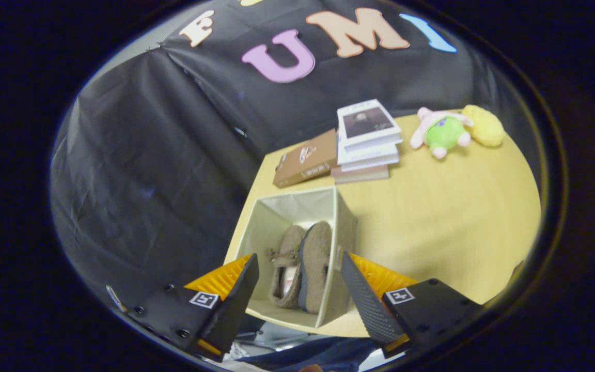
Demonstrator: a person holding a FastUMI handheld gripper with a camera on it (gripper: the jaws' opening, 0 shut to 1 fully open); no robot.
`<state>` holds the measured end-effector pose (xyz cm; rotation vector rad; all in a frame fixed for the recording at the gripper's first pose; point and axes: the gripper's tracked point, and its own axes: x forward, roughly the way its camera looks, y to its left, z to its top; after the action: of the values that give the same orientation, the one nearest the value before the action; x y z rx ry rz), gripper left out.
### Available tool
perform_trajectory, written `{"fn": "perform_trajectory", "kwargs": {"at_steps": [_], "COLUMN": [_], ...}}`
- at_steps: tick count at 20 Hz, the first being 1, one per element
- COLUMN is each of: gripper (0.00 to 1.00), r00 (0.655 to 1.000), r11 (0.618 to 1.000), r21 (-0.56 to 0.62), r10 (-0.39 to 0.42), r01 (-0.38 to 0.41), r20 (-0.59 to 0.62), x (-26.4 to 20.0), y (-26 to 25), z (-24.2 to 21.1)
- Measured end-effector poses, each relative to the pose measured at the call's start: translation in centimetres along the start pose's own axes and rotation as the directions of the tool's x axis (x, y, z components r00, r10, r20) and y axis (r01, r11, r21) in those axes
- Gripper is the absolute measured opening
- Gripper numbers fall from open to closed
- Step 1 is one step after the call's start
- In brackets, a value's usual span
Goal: Open the storage box then place both shoes into the box .Put the left shoe in first, then the right shoe, with the right side of both shoes facing outward in a uniform manner.
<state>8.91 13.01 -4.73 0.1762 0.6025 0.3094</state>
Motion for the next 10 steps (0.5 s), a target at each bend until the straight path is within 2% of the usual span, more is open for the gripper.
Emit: {"fn": "perform_trajectory", "kwargs": {"at_steps": [2, 4, 6, 10], "gripper": [1.00, 1.00, 1.00, 1.00], "r00": [0.993, 0.971, 0.931, 0.830], "r11": [1.000, 1.000, 0.999, 0.987], "r21": [-0.007, -0.013, -0.039, -0.121], "r10": [-0.009, -0.004, -0.001, -0.020], "r01": [0.010, 0.007, 0.016, 0.105], "r20": [0.120, 0.237, 0.365, 0.558], "x": [-1.8, -4.4, -6.6, -10.8], "y": [-1.5, -2.4, -3.3, -4.8], "z": [3.0, 5.9, 8.8, 12.5]}}
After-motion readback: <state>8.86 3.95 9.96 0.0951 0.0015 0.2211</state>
